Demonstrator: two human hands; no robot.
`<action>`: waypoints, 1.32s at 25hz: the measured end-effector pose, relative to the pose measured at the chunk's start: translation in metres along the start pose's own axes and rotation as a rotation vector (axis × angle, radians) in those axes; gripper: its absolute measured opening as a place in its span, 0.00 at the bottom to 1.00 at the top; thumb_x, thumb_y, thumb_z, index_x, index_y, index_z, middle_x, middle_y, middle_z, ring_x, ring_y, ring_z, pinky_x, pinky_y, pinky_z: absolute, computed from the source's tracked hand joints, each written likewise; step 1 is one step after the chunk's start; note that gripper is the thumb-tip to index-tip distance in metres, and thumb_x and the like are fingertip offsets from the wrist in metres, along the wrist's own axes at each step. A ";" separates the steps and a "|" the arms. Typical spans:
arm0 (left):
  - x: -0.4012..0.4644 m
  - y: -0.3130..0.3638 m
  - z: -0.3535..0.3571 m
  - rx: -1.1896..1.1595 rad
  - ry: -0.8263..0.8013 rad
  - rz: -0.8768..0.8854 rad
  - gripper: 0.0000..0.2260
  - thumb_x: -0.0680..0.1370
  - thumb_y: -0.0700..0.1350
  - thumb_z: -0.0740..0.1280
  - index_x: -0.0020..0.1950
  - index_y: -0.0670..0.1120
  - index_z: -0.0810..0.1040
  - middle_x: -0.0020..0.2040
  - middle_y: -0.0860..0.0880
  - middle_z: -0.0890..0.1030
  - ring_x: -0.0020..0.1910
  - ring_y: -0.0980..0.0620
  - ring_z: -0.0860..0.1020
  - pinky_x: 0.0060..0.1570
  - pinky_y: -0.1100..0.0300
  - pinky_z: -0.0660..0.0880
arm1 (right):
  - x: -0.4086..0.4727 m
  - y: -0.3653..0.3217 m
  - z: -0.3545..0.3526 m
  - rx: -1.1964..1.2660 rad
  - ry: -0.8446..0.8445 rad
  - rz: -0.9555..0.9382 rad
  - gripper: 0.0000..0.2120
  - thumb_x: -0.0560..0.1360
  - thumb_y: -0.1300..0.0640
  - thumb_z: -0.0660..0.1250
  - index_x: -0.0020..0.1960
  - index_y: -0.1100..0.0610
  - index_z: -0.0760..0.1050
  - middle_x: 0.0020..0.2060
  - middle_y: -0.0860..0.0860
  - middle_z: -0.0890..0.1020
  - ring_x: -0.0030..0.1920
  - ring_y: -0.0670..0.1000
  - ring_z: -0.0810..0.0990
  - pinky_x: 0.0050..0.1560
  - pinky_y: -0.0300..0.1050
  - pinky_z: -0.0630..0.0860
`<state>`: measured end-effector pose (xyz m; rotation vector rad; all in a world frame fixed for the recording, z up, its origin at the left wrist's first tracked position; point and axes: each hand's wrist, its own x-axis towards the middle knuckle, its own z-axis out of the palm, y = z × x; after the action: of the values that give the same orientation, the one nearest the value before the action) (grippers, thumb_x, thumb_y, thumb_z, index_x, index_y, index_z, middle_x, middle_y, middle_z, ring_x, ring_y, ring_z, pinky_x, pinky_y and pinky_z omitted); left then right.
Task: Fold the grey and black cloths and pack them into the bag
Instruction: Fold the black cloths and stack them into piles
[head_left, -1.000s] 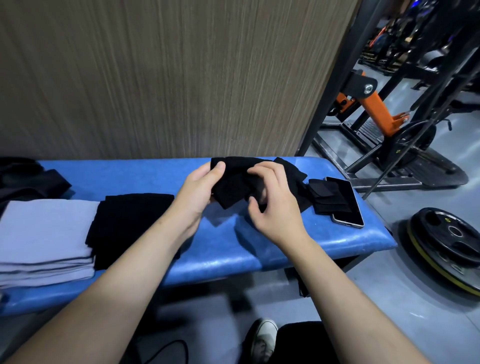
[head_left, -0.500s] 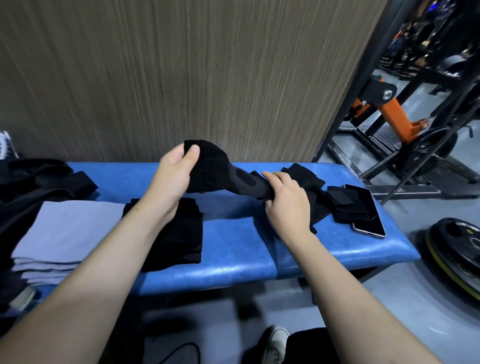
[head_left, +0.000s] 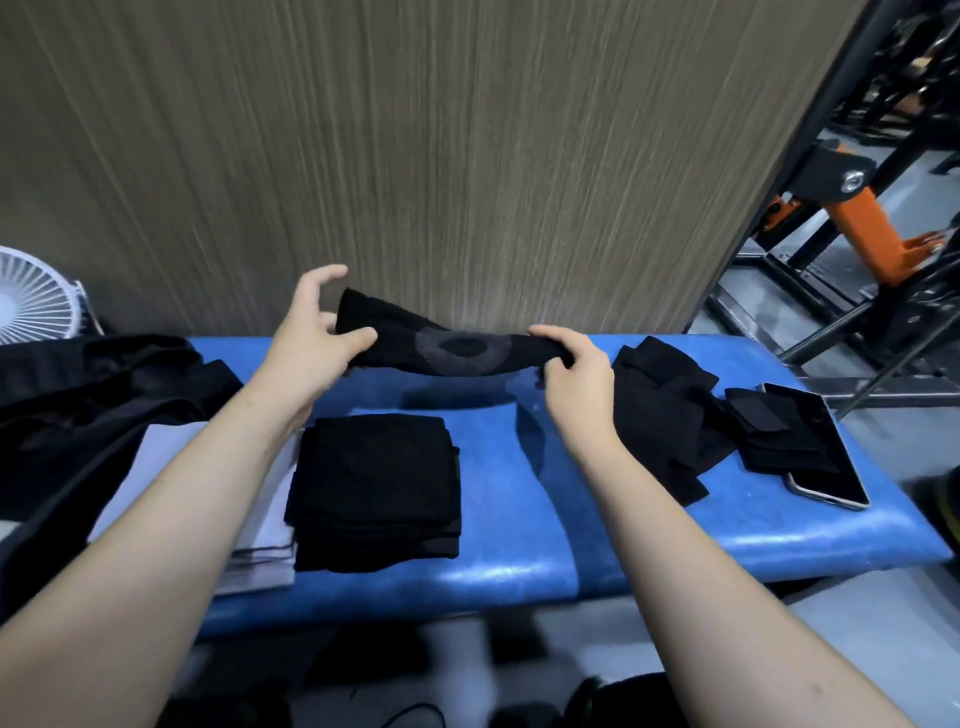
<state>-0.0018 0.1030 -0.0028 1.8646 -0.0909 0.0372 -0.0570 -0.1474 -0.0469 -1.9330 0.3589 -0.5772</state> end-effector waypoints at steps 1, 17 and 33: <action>0.003 -0.004 -0.003 0.075 -0.004 0.028 0.22 0.77 0.38 0.70 0.66 0.57 0.71 0.48 0.47 0.83 0.43 0.48 0.81 0.44 0.53 0.77 | 0.002 0.001 0.004 -0.050 0.006 -0.032 0.24 0.73 0.72 0.57 0.58 0.52 0.82 0.58 0.46 0.81 0.57 0.45 0.79 0.64 0.42 0.74; 0.001 -0.028 -0.001 0.651 -0.249 -0.066 0.18 0.75 0.44 0.74 0.64 0.51 0.79 0.55 0.51 0.77 0.59 0.50 0.76 0.56 0.59 0.70 | -0.006 0.022 -0.003 -0.343 -0.030 -0.142 0.12 0.78 0.66 0.64 0.57 0.55 0.79 0.58 0.50 0.79 0.49 0.48 0.79 0.55 0.43 0.75; 0.007 -0.029 0.007 0.482 -0.255 -0.080 0.13 0.80 0.43 0.64 0.62 0.53 0.81 0.55 0.56 0.79 0.54 0.55 0.77 0.57 0.59 0.72 | -0.028 -0.007 0.063 -0.520 -0.277 -0.430 0.24 0.74 0.70 0.58 0.65 0.54 0.78 0.62 0.47 0.78 0.58 0.54 0.77 0.54 0.52 0.77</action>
<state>0.0077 0.1047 -0.0318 2.3457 -0.1972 -0.2556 -0.0464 -0.0829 -0.0686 -2.5841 -0.1051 -0.5089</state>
